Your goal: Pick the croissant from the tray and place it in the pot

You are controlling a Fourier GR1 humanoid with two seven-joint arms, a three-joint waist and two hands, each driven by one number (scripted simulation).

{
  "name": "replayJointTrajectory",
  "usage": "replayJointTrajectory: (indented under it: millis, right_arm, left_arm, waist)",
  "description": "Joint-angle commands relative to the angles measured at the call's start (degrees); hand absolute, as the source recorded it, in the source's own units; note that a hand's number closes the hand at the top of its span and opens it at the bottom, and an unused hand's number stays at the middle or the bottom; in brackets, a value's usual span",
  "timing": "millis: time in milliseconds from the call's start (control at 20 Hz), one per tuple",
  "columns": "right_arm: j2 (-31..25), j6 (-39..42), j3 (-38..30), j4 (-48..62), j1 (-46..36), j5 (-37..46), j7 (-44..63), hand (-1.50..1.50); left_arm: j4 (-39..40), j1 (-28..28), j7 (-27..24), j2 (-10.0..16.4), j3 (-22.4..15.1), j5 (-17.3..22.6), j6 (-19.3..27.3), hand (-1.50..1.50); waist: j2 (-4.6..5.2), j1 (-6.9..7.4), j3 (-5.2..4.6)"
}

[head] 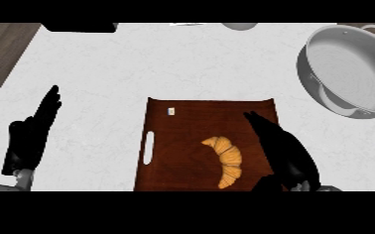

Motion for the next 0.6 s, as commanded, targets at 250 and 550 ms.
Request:
replayJointTrajectory:
  millis: [250,550]
  right_arm:
    - [8.5,13.2,-1.3,6.1,-9.1,-7.9,11.8,-1.50]
    - [14.4,12.7,1.4,16.9,-14.9,-2.7,14.3,-1.50]
  left_arm:
    - [0.0,1.0,0.1,-0.3,3.3,-0.8,-2.0,0.00]
    - [-1.3,3.2,-0.4,-2.5,2.8,-2.8,-0.7,0.00]
  waist:
    - [-0.28,-1.03,0.12]
    - [-0.26,-0.86,0.11]
